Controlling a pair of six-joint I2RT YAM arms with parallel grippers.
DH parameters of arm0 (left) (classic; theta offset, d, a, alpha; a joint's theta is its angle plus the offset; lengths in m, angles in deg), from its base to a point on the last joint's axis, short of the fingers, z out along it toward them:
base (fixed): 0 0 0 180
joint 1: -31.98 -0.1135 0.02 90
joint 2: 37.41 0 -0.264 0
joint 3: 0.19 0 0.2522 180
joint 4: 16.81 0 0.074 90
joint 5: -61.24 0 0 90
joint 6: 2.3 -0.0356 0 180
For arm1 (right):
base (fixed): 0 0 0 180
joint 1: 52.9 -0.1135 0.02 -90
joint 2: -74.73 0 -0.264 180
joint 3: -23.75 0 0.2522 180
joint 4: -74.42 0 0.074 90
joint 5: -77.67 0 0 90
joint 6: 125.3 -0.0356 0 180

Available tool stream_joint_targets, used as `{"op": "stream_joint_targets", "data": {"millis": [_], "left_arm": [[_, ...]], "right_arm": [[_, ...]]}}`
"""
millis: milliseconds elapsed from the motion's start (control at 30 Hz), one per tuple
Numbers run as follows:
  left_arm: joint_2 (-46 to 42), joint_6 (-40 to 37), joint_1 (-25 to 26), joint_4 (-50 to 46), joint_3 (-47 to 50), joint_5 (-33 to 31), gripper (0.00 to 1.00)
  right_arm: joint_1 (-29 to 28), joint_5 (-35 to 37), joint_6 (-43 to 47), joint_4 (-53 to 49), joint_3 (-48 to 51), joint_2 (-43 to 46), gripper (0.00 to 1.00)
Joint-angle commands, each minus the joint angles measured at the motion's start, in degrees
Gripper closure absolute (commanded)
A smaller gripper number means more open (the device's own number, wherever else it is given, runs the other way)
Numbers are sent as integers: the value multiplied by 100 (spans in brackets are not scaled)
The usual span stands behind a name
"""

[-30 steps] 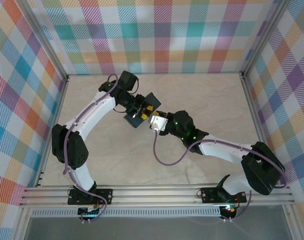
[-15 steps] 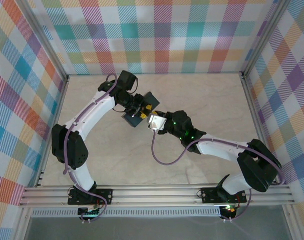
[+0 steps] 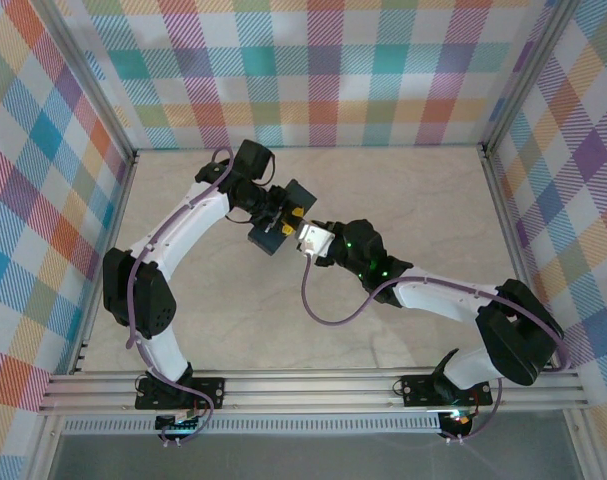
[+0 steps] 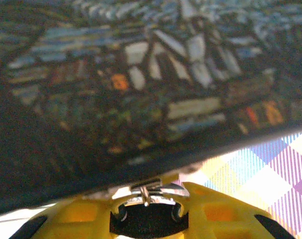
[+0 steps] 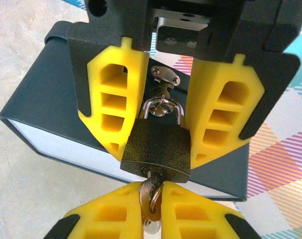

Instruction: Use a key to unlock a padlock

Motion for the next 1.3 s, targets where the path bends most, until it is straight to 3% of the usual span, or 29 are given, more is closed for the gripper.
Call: {"op": "stream_joint_targets", "data": {"millis": [0,200,300,467,700,867,1000,1267], "left_arm": [[-263,16,40,273,-74,565,100],[-289,-55,26,226,-56,477,100],[-235,-245,-17,71,-54,316,100],[-167,-449,-15,120,239,110,100],[192,-1437,244,-379,121,-1367,100],[428,-1622,525,-289,192,-1725,100],[500,-1377,611,93,390,-1387,100],[479,-1043,611,414,538,-776,100]], "right_arm": [[-32,113,-588,-133,-160,57,96],[-23,8,-1250,-121,-120,148,95],[-23,-102,-1623,-539,-89,303,77],[71,-462,-2324,-1481,-8,623,70],[409,-878,-3549,-1845,336,1048,66],[753,-1278,-4872,-2352,264,1065,61],[847,-2315,-6103,-1601,362,668,61],[856,-2751,-7466,238,590,-187,61]]}}
